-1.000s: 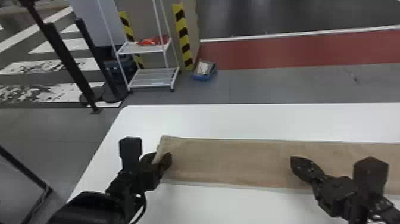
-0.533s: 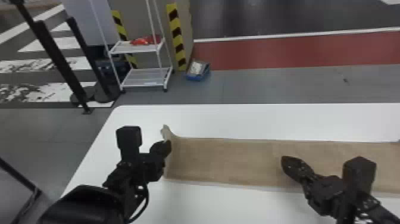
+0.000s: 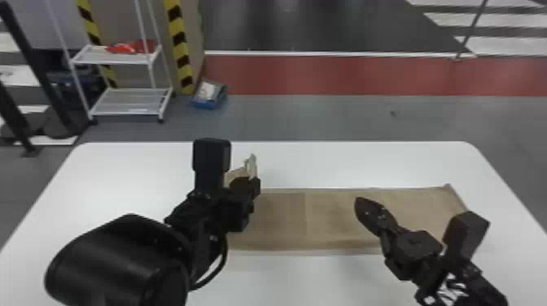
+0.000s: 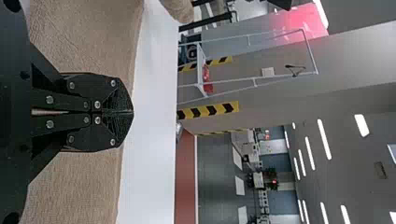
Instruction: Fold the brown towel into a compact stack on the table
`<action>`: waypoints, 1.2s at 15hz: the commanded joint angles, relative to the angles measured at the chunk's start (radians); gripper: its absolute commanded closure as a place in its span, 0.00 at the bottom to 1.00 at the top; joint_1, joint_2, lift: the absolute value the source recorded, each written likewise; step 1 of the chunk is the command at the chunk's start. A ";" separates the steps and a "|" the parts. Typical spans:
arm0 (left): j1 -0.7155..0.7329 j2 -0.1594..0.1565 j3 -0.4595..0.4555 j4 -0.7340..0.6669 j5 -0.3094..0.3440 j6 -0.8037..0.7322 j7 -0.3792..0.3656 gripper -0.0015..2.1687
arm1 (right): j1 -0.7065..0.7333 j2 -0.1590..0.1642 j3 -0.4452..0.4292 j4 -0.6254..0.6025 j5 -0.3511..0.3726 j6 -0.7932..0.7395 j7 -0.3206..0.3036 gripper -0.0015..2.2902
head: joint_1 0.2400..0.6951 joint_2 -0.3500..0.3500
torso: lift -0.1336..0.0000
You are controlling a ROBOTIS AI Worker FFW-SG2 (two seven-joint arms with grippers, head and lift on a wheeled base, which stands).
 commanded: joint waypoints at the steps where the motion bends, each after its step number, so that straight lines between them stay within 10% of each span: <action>1: -0.055 -0.085 -0.130 0.079 -0.094 0.018 0.006 0.66 | 0.048 0.002 -0.067 -0.053 -0.064 -0.011 0.000 0.73 | 1.00 0.32 | 0.07; 4: -0.068 -0.085 -0.226 0.185 -0.126 0.000 0.012 0.63 | 0.082 0.002 -0.141 -0.075 -0.130 -0.051 -0.004 0.73 | 1.00 0.15 | 0.07; 6: -0.077 -0.085 -0.266 0.266 -0.133 -0.169 0.040 0.10 | 0.078 0.002 -0.171 -0.075 -0.151 -0.041 -0.006 0.69 | 1.00 0.04 | 0.07; 7: -0.082 -0.085 -0.279 0.289 -0.130 -0.233 0.067 0.00 | 0.078 0.002 -0.171 -0.078 -0.150 -0.041 -0.006 0.67 | 1.00 0.01 | 0.07; 12: -0.016 -0.085 -0.211 0.203 -0.109 -0.332 0.104 0.02 | 0.066 0.002 -0.122 -0.081 -0.118 -0.032 -0.018 0.11 | 1.00 0.00 | 0.07; 18: 0.118 0.062 0.005 0.119 -0.103 -0.436 0.102 0.02 | 0.005 0.002 0.051 -0.026 -0.016 0.029 -0.098 0.11 | 1.00 0.22 | 0.07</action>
